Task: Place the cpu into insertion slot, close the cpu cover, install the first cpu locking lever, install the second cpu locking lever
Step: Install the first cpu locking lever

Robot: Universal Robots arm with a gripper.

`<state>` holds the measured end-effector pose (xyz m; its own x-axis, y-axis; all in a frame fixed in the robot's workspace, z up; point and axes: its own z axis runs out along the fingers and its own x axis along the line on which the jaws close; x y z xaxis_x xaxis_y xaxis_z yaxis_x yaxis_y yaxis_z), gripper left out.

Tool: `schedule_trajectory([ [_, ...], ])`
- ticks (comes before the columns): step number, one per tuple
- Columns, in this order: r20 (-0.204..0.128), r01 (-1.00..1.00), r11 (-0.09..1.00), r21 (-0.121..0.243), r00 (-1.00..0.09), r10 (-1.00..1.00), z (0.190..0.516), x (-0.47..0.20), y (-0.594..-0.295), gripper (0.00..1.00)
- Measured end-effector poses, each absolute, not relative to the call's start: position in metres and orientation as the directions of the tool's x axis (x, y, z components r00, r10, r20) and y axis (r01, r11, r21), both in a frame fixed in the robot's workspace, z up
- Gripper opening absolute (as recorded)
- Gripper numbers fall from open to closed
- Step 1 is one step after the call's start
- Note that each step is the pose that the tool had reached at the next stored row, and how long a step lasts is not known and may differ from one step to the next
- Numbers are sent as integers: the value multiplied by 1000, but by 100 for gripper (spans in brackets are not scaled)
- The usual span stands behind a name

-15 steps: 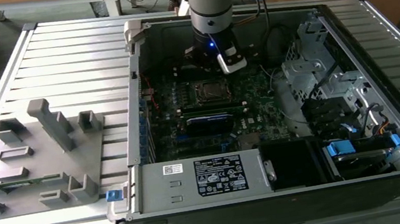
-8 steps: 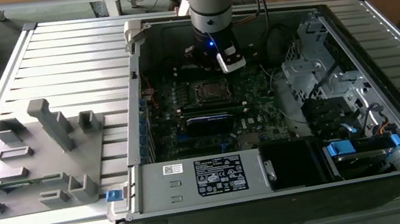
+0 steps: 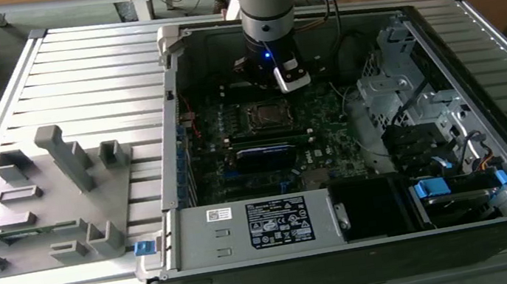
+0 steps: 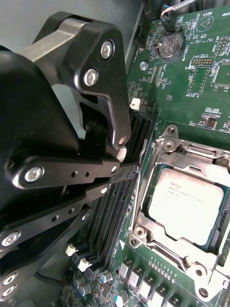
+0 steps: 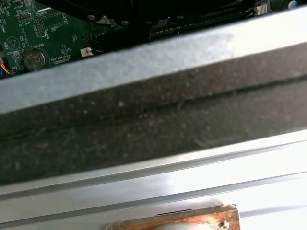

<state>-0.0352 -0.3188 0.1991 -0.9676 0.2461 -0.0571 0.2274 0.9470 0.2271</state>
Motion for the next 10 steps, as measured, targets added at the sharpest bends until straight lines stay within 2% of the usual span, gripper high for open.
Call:
schedule_trajectory([
  [10, -57, 229, 947, 227, -967, 248, 199, -35, -323, 11],
])
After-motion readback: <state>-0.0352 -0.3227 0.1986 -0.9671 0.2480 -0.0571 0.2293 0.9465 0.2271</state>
